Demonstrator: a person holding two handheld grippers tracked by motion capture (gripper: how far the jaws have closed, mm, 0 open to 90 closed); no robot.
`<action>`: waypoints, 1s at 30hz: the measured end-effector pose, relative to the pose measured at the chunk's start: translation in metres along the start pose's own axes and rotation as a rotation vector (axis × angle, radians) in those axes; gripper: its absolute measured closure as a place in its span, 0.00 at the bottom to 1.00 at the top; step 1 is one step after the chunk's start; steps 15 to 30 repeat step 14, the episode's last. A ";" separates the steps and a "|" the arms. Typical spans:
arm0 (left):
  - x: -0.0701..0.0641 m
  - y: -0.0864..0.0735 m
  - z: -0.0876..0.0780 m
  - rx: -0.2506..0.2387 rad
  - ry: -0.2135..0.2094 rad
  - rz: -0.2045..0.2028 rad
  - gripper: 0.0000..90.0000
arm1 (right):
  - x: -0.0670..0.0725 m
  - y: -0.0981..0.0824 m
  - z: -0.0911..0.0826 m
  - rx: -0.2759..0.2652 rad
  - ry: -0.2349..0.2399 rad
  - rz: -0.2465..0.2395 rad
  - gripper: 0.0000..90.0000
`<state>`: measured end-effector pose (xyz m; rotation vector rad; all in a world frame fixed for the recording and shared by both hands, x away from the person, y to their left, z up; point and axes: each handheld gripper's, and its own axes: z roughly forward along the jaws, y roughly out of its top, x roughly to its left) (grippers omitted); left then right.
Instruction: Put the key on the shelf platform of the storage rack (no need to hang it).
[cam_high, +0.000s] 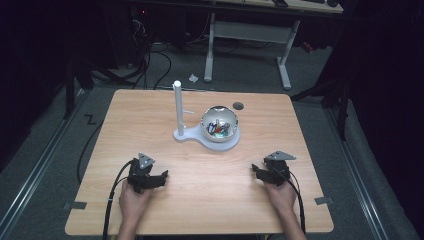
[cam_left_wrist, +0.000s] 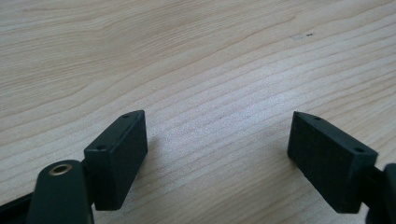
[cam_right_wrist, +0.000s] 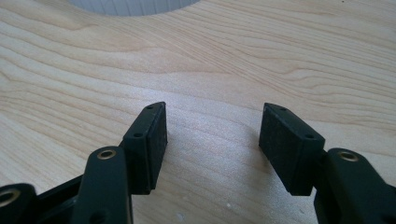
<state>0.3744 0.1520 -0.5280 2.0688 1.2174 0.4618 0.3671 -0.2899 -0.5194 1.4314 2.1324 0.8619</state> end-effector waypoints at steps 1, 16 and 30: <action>0.000 0.000 0.000 0.000 -0.001 0.000 0.23 | 0.000 0.000 0.000 0.000 0.000 0.000 0.47; 0.000 0.000 0.000 0.000 -0.001 0.000 0.23 | 0.000 0.000 0.000 0.001 0.000 0.000 0.46; 0.000 0.000 0.000 0.000 -0.001 0.000 0.23 | 0.000 0.000 0.000 0.001 0.000 0.000 0.46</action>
